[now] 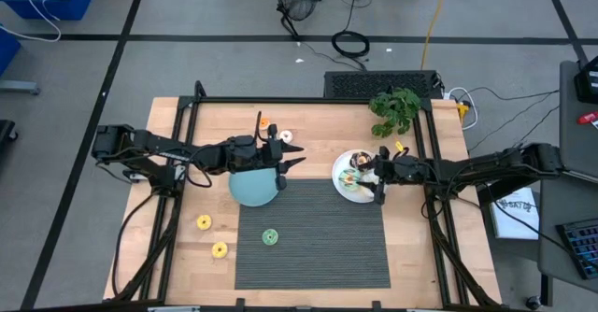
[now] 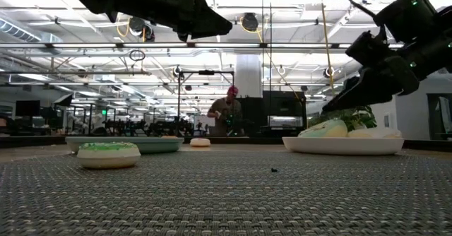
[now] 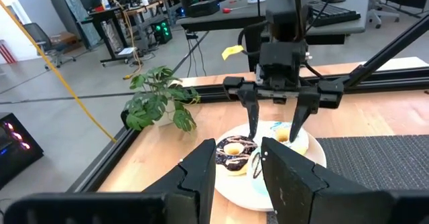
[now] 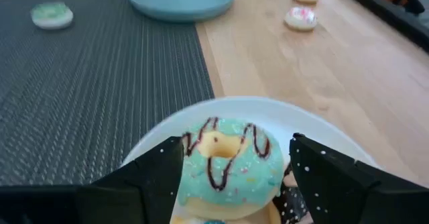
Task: Pick & Place donuts
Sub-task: Put the small green donut on the blue plate
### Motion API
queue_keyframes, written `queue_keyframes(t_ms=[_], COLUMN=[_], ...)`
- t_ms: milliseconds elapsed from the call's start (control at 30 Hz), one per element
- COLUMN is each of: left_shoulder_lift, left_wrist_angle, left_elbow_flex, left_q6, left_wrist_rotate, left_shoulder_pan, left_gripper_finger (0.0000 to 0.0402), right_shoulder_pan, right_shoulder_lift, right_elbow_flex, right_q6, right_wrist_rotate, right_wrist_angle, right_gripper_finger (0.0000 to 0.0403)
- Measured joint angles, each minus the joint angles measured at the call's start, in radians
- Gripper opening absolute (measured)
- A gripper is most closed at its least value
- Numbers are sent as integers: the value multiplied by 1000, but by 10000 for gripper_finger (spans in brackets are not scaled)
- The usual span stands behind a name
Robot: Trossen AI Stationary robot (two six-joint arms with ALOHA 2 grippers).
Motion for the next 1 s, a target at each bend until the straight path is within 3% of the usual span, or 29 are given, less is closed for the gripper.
queue_keyframes(t_ms=[367,733,1000], left_shoulder_lift=[0,0,0], left_wrist_angle=[0,2,2], left_elbow_flex=[0,0,0], left_q6=[-14,-50,-110], left_wrist_rotate=[0,0,0], left_shoulder_pan=[0,0,0], left_gripper_finger=[124,124,124], right_shoulder_pan=[0,0,0], right_shoulder_lift=[-297,-620,-831], right_elbow_flex=[0,0,0], right_q6=[71,1,-23], right_wrist_rotate=[0,-6,-117], right_wrist_angle=[-23,-316,-453], right_gripper_finger=[252,252,251])
